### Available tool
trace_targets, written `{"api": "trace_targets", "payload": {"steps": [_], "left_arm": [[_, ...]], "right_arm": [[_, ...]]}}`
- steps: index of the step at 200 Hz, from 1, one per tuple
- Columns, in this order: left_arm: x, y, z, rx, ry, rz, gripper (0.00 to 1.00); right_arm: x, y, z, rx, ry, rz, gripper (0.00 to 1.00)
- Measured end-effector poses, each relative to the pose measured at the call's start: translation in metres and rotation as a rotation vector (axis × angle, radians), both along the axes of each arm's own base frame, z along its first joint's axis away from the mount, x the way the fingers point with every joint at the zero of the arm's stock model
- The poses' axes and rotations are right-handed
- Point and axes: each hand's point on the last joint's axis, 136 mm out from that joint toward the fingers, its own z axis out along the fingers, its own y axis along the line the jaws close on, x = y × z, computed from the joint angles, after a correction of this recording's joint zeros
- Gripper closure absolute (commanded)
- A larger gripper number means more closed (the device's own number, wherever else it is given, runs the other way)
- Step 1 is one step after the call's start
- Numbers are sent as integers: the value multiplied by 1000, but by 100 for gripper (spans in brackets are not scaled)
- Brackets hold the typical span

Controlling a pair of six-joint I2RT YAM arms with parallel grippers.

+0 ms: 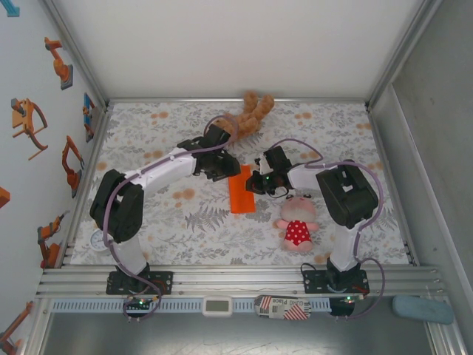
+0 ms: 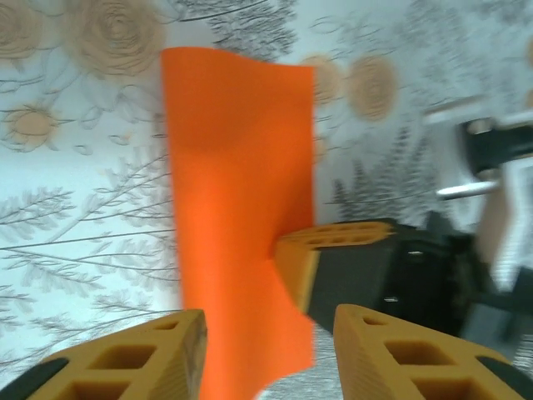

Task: Fold a paper plane with a square sheet of paper (pick it up from the middle)
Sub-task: First fold the square sheet of paper in half at the center of the table.

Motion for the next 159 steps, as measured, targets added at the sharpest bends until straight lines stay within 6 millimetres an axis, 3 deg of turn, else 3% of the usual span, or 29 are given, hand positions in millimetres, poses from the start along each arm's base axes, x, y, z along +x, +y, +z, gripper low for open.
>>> {"api": "trace_targets", "payload": {"steps": [87, 123, 159], "left_arm": [[-10, -24, -60, -110, 179, -22, 89], [-11, -21, -77, -93, 220, -8, 92], [-13, -23, -79, -104, 235, -14, 91]], "right_arm": [[0, -1, 0, 11, 10, 5, 100], [0, -1, -1, 15, 15, 7, 100], [1, -1, -1, 20, 21, 8, 100]]}}
